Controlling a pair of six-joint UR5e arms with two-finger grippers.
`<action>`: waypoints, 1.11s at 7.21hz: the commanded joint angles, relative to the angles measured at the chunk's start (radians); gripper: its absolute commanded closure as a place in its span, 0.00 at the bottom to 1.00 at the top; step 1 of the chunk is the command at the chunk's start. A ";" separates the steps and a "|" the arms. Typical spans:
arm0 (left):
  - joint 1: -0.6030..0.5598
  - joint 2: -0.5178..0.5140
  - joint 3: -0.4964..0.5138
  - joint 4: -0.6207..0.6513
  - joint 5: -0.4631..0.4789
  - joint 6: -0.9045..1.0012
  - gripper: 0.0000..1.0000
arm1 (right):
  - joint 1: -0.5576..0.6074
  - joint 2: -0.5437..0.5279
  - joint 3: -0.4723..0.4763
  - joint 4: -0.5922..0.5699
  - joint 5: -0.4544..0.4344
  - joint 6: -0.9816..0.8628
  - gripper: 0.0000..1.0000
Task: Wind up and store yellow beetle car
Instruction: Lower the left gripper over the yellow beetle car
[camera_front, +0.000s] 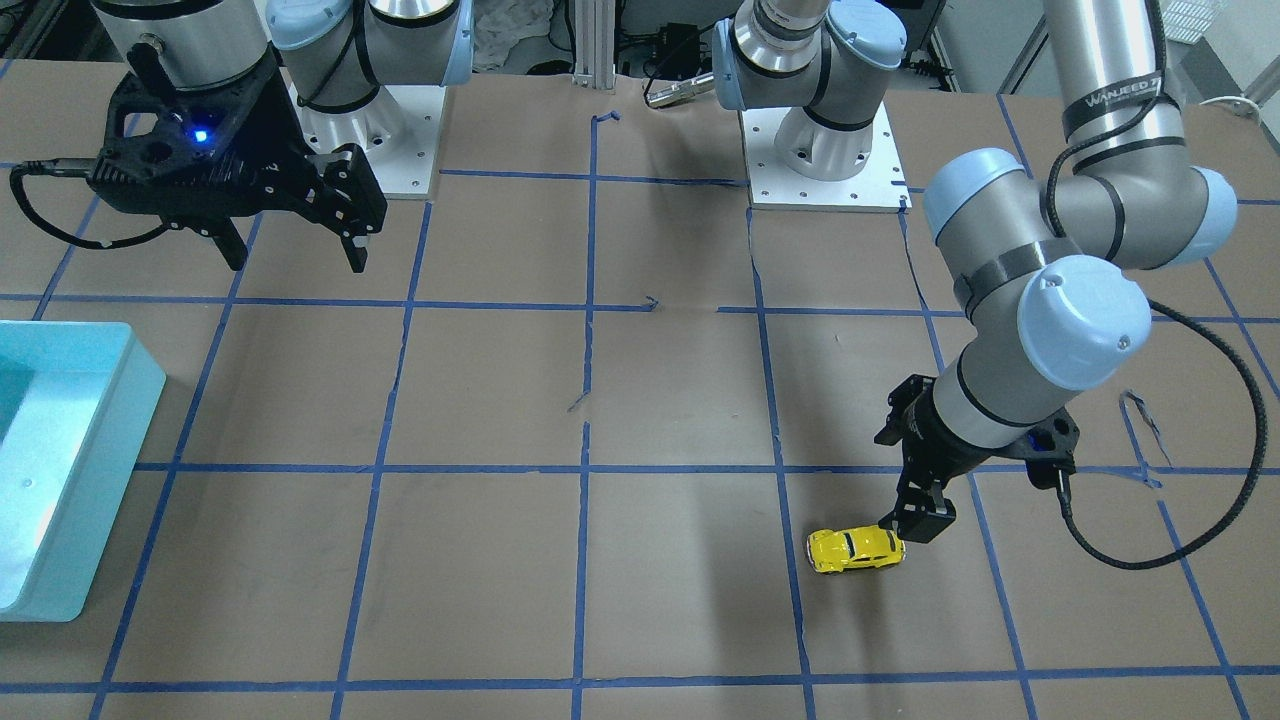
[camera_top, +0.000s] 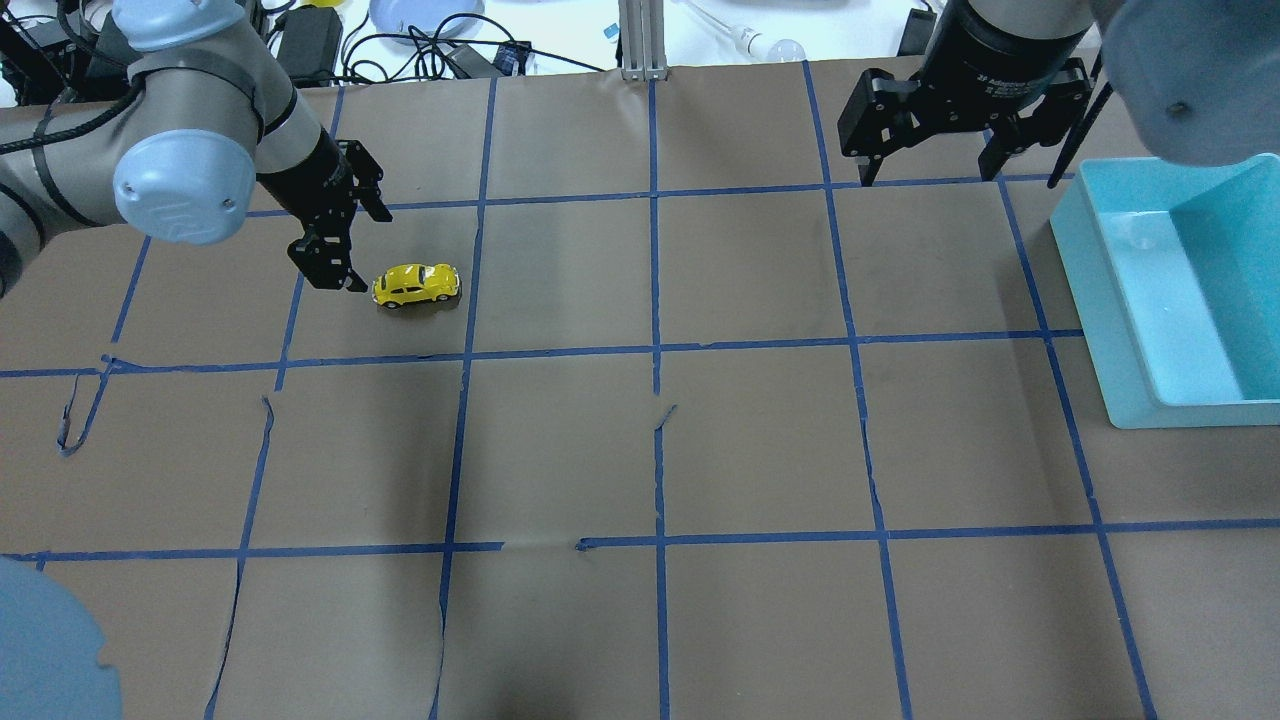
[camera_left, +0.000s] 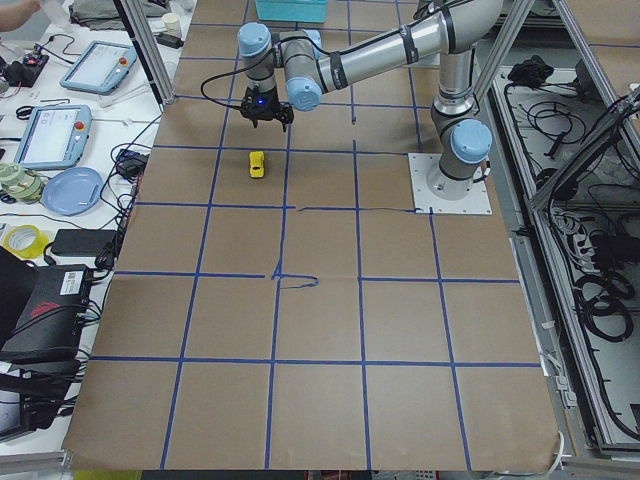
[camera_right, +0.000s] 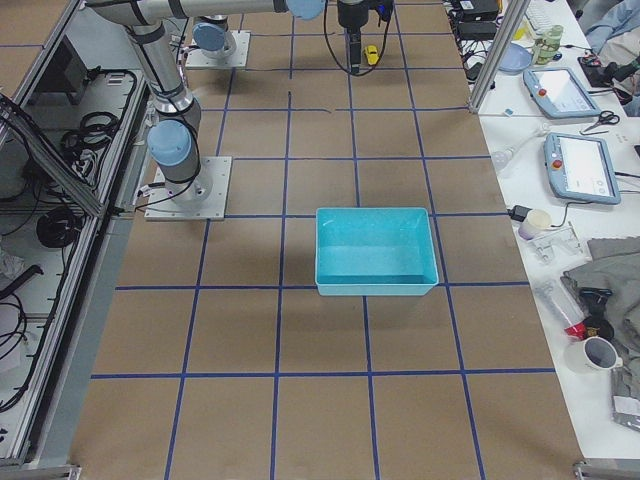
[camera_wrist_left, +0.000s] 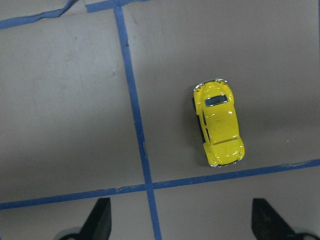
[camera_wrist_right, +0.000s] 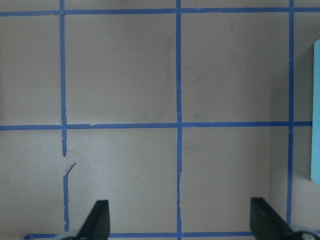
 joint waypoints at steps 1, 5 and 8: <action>0.002 -0.072 -0.003 0.038 -0.001 -0.034 0.00 | 0.002 0.000 0.001 0.000 0.000 0.000 0.00; 0.002 -0.169 0.003 0.132 0.024 -0.106 0.00 | 0.000 -0.002 -0.001 0.000 -0.002 0.000 0.00; 0.002 -0.195 0.008 0.135 0.045 -0.116 0.03 | 0.000 0.000 -0.001 0.002 0.000 0.000 0.00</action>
